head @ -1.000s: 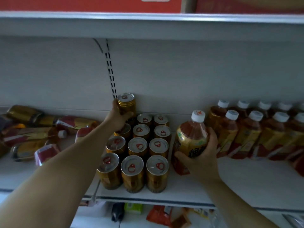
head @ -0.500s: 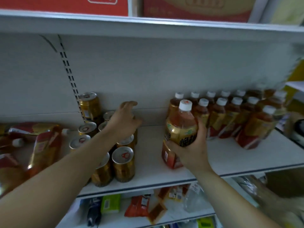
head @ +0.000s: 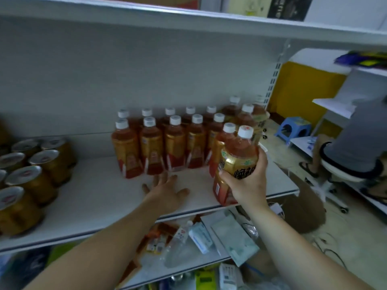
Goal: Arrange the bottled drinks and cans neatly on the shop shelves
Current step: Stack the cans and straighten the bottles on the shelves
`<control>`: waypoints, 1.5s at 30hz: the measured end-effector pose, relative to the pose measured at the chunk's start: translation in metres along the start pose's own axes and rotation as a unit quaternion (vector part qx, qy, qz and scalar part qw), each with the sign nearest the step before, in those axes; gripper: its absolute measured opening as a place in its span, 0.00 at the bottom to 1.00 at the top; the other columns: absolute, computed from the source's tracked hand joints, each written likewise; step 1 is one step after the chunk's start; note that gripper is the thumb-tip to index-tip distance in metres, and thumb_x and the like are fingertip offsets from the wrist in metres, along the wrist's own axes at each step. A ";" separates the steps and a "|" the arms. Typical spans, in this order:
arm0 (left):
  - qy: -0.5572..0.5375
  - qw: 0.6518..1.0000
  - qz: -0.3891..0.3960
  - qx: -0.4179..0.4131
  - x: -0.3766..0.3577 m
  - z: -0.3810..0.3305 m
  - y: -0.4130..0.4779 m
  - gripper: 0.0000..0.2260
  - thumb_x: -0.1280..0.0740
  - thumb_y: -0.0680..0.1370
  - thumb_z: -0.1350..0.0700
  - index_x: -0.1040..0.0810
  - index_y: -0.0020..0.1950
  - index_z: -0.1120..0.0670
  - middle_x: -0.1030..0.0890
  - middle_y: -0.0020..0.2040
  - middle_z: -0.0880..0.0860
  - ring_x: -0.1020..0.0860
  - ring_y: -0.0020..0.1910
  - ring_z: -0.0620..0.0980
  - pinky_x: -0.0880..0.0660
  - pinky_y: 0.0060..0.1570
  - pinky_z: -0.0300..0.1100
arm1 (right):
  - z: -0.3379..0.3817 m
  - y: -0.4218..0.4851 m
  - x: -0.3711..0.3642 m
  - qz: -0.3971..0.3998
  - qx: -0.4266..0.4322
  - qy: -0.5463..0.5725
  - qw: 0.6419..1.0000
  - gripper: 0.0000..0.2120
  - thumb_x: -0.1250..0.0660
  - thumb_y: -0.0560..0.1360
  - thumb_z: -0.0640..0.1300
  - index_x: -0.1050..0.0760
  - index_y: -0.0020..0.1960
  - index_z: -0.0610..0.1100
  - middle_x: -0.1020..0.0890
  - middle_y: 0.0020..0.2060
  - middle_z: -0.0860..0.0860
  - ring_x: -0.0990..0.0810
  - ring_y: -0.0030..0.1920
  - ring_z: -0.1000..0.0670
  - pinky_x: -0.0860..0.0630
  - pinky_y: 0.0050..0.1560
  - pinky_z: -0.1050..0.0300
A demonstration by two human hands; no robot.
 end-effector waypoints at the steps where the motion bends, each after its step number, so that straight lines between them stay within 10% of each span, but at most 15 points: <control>1: 0.009 1.000 0.004 0.022 -0.008 -0.010 0.003 0.35 0.50 0.74 0.30 0.54 0.77 0.43 0.59 0.78 0.48 0.61 0.76 0.55 0.63 0.69 0.64 | -0.006 0.007 0.009 0.005 0.001 0.000 1.000 0.50 0.19 0.61 0.50 0.46 0.73 0.59 0.31 0.67 0.54 0.31 0.67 0.54 0.31 0.68 0.45; 26: 0.116 0.985 -0.040 0.121 -0.034 -0.044 0.017 0.37 0.58 0.74 0.28 0.61 0.77 0.46 0.63 0.78 0.51 0.62 0.76 0.61 0.60 0.69 0.67 | -0.078 0.153 0.081 -0.010 -0.007 -0.113 0.993 0.52 0.23 0.68 0.49 0.55 0.78 0.46 0.41 0.73 0.43 0.41 0.73 0.45 0.42 0.69 0.54; 36: 0.118 0.985 -0.038 0.120 -0.034 -0.045 0.017 0.38 0.58 0.74 0.29 0.62 0.77 0.47 0.65 0.77 0.52 0.64 0.75 0.61 0.62 0.69 0.67 | -0.089 0.161 0.041 -0.099 0.012 -0.109 0.989 0.44 0.32 0.74 0.54 0.56 0.78 0.42 0.44 0.73 0.39 0.43 0.73 0.40 0.44 0.72 0.46; 45: 0.109 0.986 0.036 0.121 -0.025 -0.049 0.019 0.38 0.56 0.74 0.29 0.64 0.77 0.48 0.67 0.76 0.53 0.66 0.74 0.63 0.62 0.68 0.69 | -0.085 0.150 0.040 -0.020 -0.072 -0.257 0.964 0.50 0.41 0.73 0.68 0.69 0.77 0.44 0.54 0.77 0.41 0.50 0.77 0.40 0.48 0.73 0.35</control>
Point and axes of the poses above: each hand's wrist, its own y-axis towards the middle knuckle, its own x-axis out of the back of the hand, z = x × y, the point moved 3 cm from there along y, towards the middle knuckle
